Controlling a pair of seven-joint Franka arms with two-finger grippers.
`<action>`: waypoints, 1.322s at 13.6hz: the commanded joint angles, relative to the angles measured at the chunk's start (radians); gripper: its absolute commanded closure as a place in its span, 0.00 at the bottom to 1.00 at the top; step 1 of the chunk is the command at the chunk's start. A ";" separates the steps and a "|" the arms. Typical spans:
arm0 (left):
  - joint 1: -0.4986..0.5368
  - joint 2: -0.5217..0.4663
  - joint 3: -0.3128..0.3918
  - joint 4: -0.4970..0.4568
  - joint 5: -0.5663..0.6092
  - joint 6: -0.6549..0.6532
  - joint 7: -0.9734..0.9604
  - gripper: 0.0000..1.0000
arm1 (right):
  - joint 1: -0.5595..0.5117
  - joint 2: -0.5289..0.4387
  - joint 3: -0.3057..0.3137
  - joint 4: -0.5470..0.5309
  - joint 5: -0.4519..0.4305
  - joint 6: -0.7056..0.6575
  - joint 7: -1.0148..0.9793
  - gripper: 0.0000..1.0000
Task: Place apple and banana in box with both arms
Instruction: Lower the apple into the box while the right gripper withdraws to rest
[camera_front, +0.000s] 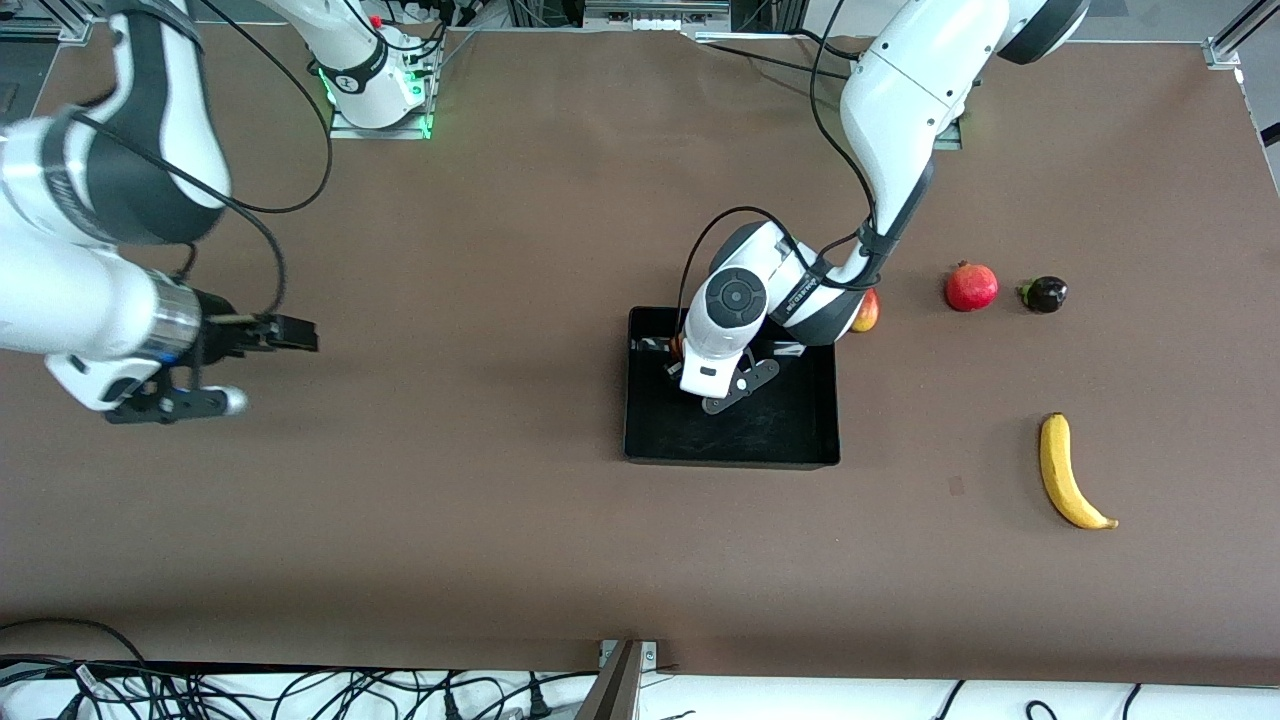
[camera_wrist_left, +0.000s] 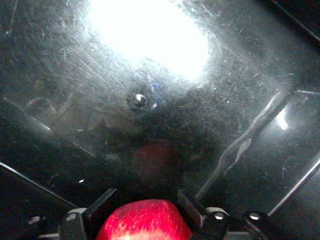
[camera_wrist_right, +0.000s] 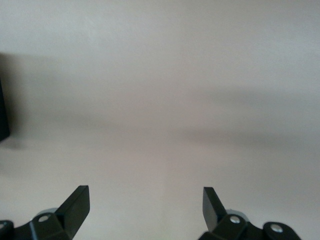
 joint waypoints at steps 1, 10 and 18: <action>-0.013 0.018 0.014 0.013 -0.010 -0.001 0.002 0.87 | 0.006 -0.104 -0.057 -0.019 -0.040 -0.119 -0.065 0.00; -0.003 -0.038 0.034 0.041 0.010 -0.090 -0.062 0.00 | -0.183 -0.300 0.067 -0.247 -0.122 -0.135 -0.154 0.00; 0.280 -0.185 0.061 0.144 0.009 -0.380 0.415 0.00 | -0.297 -0.368 0.241 -0.347 -0.193 -0.042 -0.175 0.00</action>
